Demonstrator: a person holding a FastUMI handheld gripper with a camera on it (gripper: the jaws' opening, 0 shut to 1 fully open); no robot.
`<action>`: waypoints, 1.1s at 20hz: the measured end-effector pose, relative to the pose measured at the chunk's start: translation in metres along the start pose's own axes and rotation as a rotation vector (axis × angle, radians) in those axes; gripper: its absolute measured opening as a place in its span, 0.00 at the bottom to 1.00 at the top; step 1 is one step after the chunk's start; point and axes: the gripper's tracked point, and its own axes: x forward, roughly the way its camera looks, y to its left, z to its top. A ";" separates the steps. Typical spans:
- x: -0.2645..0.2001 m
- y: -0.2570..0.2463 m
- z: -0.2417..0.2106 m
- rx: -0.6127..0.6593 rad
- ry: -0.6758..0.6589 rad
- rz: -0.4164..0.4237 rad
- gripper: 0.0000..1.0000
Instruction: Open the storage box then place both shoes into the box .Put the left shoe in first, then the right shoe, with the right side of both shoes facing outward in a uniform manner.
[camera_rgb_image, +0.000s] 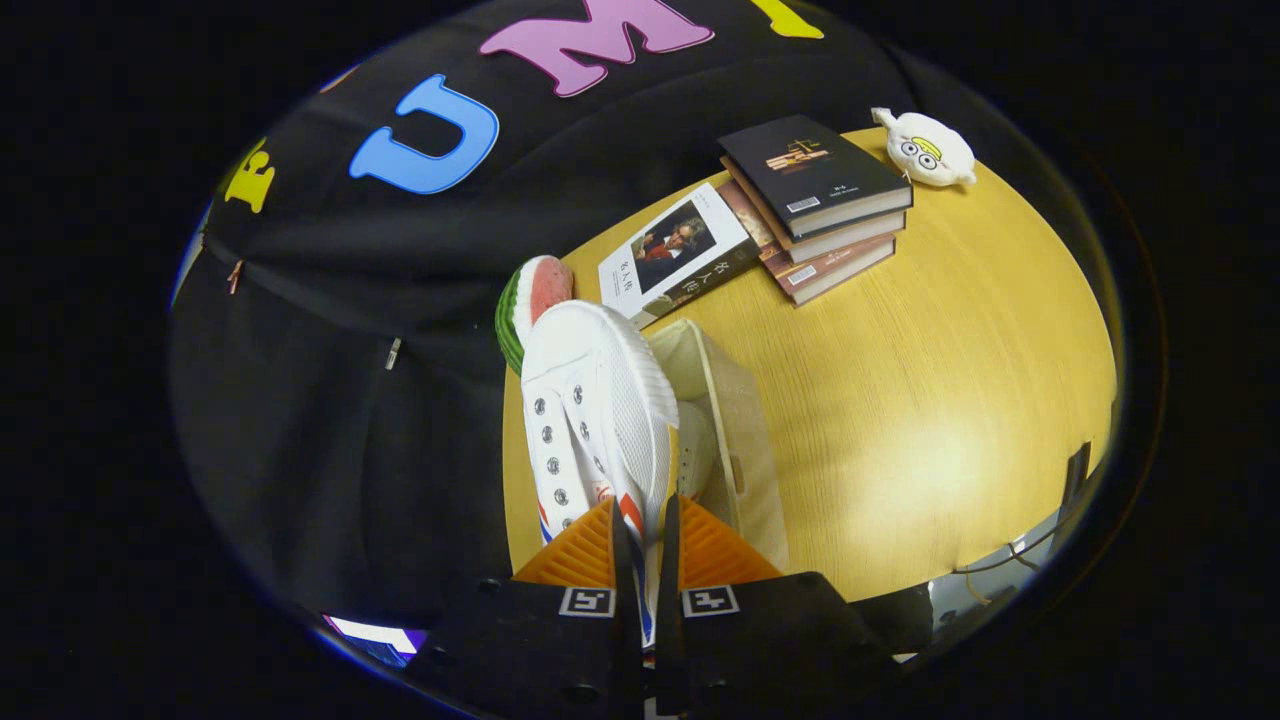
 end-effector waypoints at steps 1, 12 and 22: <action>0.005 -0.003 -0.013 -0.009 0.005 -0.019 0.10; -0.024 0.030 0.031 -0.137 -0.191 -0.019 0.99; -0.149 0.014 0.120 -0.312 -0.643 -0.111 0.99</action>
